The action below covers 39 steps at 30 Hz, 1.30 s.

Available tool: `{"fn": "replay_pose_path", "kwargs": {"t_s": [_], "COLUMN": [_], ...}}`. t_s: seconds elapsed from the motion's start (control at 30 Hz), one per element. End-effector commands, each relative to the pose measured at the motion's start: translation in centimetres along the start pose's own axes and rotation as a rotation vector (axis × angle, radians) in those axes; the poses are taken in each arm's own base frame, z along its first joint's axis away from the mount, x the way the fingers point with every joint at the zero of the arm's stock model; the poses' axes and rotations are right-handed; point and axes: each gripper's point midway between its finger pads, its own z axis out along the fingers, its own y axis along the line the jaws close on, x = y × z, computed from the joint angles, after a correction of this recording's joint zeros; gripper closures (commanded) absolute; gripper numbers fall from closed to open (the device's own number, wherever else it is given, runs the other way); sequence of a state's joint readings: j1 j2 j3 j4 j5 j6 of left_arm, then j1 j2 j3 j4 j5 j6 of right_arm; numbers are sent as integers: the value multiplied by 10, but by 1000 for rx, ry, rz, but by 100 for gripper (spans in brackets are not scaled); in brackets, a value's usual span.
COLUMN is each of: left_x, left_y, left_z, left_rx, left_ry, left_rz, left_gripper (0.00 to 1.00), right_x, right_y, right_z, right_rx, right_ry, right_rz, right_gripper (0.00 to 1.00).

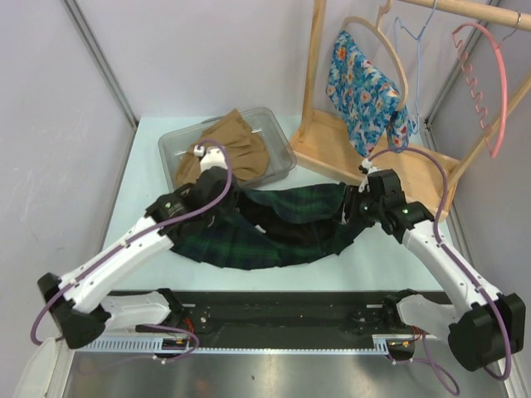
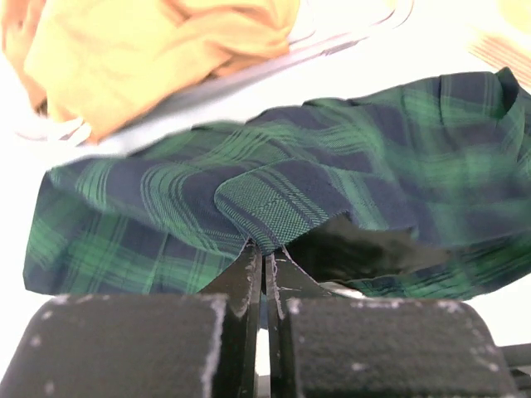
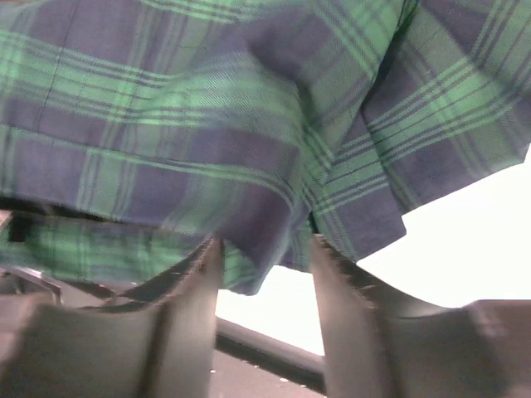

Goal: Place the skirt on the hanger
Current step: Move the skirt to the center of the board, then grab a hanger with the right arm

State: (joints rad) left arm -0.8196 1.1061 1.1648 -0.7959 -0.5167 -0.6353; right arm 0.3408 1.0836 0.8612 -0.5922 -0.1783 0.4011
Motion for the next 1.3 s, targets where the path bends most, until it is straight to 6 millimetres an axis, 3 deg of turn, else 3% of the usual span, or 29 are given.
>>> {"fn": "replay_pose_path", "kwargs": {"t_s": [0.0,0.17,0.27,0.33,0.37,0.5,0.6,0.7,0.73,0.77,0.8,0.83,0.87,0.93,1.0,1.03,1.07,1.13,1.17,1.2,1.27], "left_x": [-31,-51,-51,-50,-50,-47,-44,-38,-37,-35,-34,-32,-30,-29,-27,-26,-26,-24,-23,-23,-22], "left_y": [-11,-29,-33,-37,-37,-40,-44,-49,-49,-51,-52,-51,-52,-53,-54,-55,-56,-57,-58,-59,-60], "left_z": [0,3,7,9,9,10,10,12,12,12,12,12,13,12,12,12,12,13,12,13,15], "left_rx": [-12,38,55,73,79,103,133,163,168,178,184,189,195,204,214,218,223,234,237,238,242], "left_ry": [-27,-38,-31,-28,-28,-30,-31,-18,-15,-10,-9,-7,0,0,3,6,5,12,13,14,20], "left_rz": [87,107,119,120,124,124,124,124,123,123,122,122,124,124,126,126,126,126,126,126,132], "left_gripper": [100,100,100,100,100,100,100,100,100,100,100,100,100,100,100,100,100,100,100,100,100], "right_x": [-40,-83,-116,-137,-153,-188,-217,-250,-259,-269,-279,-287,-300,-315,-331,-337,-343,-347,-345,-349,-347], "right_y": [8,18,34,29,35,41,43,34,31,20,21,14,0,1,-18,-19,-25,-49,-46,-64,-67], "right_z": [-36,-83,-132,-159,-182,-225,-261,-299,-304,-314,-338,-347,-340,-361,-358,-370,-357,-377,-374,-383,-380], "right_rx": [3,3,-33,24,28,61,98,168,186,227,239,259,256,249,199,188,117,95,18,23,-49], "right_ry": [-182,-412,-598,-703,-767,-884,-1017,-1154,-1171,-1198,-1250,-1264,-1234,-1277,-1234,-1255,-1193,-1217,-1174,-1191,-1150], "right_rz": [-68,-110,-168,-178,-187,-235,-252,-231,-230,-213,-210,-198,-195,-177,-144,-145,-163,-99,-114,-120,-113], "right_gripper": [39,32,29,29,29,30,30,30,30,30,30,30,30,29,28,28,27,26,25,25,23]}}
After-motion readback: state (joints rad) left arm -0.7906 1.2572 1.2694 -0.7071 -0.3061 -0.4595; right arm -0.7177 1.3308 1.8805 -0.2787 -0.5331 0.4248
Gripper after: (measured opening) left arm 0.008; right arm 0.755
